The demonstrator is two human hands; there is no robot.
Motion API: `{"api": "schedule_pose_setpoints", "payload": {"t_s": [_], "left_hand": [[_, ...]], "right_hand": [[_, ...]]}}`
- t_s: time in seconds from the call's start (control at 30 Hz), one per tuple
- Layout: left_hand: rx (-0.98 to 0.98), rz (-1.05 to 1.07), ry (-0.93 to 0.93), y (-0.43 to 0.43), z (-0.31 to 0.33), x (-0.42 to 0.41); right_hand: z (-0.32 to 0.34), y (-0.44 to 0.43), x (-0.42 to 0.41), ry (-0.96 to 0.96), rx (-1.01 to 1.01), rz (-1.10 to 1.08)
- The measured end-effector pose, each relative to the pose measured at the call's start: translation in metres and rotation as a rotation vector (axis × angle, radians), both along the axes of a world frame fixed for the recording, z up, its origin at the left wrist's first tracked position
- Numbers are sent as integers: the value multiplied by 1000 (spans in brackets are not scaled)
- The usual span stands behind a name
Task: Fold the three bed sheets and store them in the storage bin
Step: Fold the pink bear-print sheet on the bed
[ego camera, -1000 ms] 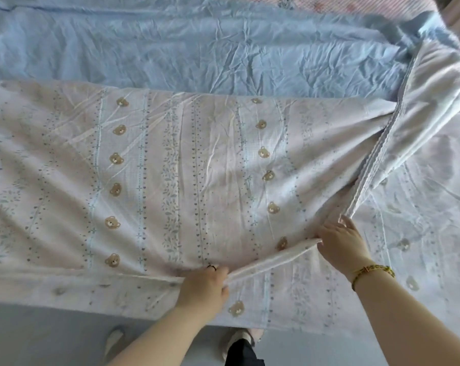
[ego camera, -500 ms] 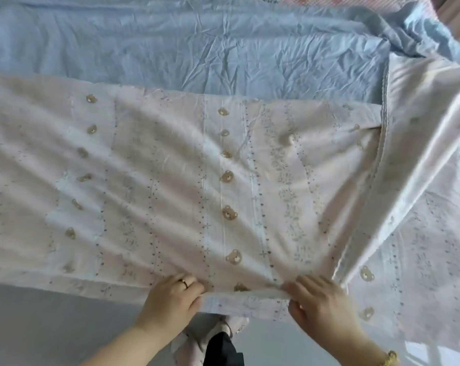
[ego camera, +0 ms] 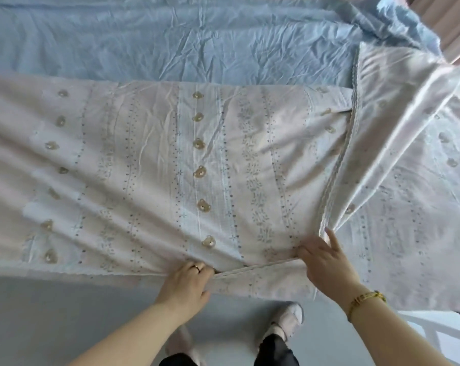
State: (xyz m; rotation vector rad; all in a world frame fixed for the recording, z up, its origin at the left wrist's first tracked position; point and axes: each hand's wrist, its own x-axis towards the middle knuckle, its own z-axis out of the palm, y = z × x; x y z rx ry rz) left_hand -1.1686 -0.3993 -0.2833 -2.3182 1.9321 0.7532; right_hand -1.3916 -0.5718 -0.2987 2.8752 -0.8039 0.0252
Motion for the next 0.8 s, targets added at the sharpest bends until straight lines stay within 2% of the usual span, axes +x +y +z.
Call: {"api": "schedule_pose_setpoints", "payload": {"t_s": [0.1, 0.2, 0.3, 0.4, 0.5, 0.57, 0.63, 0.67, 0.73, 0.8], "left_hand": [[120, 69, -31, -31, 0, -34], [158, 173, -54, -63, 0, -65], [31, 150, -83, -105, 9, -106], [103, 247, -8, -139, 10, -135], [-137, 288, -54, -160, 23, -133], [-320, 289, -15, -163, 32, -127], [-411, 271, -20, -153, 40, -130], [-442, 277, -27, -147, 41, -134], [-450, 245, -8, -123, 32, -145], [-314, 195, 62, -96, 14, -156]], "right_hand": [[6, -53, -21, 118, 28, 106], [26, -112, -28, 285, 23, 124], [37, -159, -48, 417, 43, 99], [40, -192, -68, 300, 91, 132], [51, -217, -71, 282, 146, 39], [67, -227, -78, 38, 115, -16], [90, -217, -97, -267, 56, -17], [89, -210, -112, -353, 25, -30], [84, -179, -143, -379, 49, -26], [62, -136, -172, -263, 180, -40]]}}
